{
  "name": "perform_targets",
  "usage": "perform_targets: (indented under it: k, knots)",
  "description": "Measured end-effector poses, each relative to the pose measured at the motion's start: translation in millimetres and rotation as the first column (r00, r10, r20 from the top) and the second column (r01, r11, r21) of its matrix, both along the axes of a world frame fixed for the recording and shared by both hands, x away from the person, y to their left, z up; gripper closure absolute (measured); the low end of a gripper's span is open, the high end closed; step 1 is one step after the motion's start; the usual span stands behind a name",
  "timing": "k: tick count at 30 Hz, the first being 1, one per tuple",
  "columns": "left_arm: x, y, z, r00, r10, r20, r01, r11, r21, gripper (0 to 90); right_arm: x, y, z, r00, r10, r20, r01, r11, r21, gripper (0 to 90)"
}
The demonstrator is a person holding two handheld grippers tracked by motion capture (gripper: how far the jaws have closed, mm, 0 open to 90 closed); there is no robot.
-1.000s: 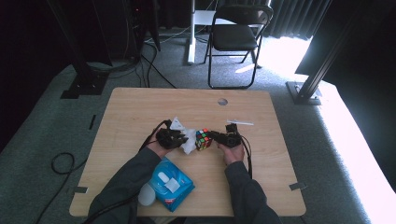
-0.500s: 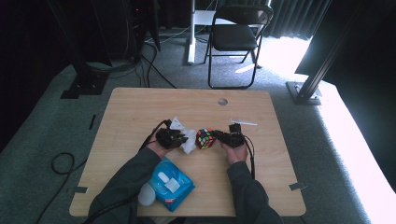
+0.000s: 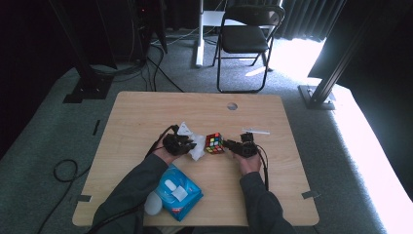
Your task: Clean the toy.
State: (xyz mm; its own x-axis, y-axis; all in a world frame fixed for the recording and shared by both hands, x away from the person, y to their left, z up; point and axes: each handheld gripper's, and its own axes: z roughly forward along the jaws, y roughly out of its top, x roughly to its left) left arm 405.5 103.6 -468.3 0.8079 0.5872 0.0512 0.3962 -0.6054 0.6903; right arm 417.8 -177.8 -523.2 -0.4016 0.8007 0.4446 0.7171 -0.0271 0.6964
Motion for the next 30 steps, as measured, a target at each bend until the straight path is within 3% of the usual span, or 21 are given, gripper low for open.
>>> perform_targets:
  k: [4,5,8,11,14,18,20,23,26,27,28,30]
  knots:
    - [0.0,1.0,0.6,1.0,0.004,0.001,-0.004,1.0,-0.002,81.0,-3.7,0.5,4.4,0.9991,0.025,0.035,-0.025,1.0,-0.008,63.3]
    - [-0.1,1.1,0.7,1.0,0.004,0.002,-0.004,1.0,-0.003,81.0,-5.0,1.9,6.4,0.998,0.033,0.053,-0.032,0.999,-0.031,59.6]
    - [0.0,1.6,1.1,1.0,0.005,0.003,-0.005,1.0,-0.003,81.0,-8.2,5.5,11.4,0.9893,0.091,0.114,-0.085,0.995,-0.056,48.1]
    - [0.2,1.2,1.4,1.0,0.003,0.004,-0.003,1.0,-0.004,80.9,-10.8,14.2,14.7,0.9722,0.166,0.165,-0.142,0.979,-0.145,37.2]
    - [0.1,0.7,1.3,1.0,0.002,0.003,-0.002,1.0,-0.004,80.9,-11.0,24.6,15.8,0.9545,0.229,0.191,-0.18,0.953,-0.246,28.7]
    - [0.2,1.0,1.1,1.0,0.003,0.002,-0.003,1.0,-0.004,80.8,-7.0,33.3,16.8,0.9345,0.286,0.211,-0.215,0.928,-0.305,20.7]
    - [0.0,1.0,1.2,1.0,0.002,0.003,-0.002,1.0,-0.004,80.8,-3.6,35.4,16.7,0.9309,0.299,0.21,-0.227,0.923,-0.31,17.2]
    - [0.3,1.5,1.5,1.0,0.003,0.003,-0.003,1.0,-0.007,80.7,1.4,38.7,16.5,0.9142,0.341,0.22,-0.255,0.904,-0.342,14.2]
    - [-0.1,1.7,1.9,1.0,0.003,0.004,-0.003,1.0,-0.008,80.7,6.7,41.0,14.1,0.9048,0.37,0.212,-0.276,0.888,-0.369,13.8]
    - [-0.1,1.7,1.9,1.0,0.003,0.004,-0.003,1.0,-0.008,80.7,6.7,41.0,14.1,0.9048,0.37,0.212,-0.276,0.888,-0.369,13.8]
    - [-0.2,1.8,1.9,1.0,0.005,0.004,-0.005,0.9999,-0.01,80.7,8.4,41.6,12.7,0.8968,0.385,0.219,-0.286,0.881,-0.378,13.8]
    - [0.1,2.3,2.1,1.0,0.005,0.003,-0.005,1.0,-0.008,80.7,11.2,42.2,10.3,0.8894,0.405,0.213,-0.303,0.871,-0.387,14.4]
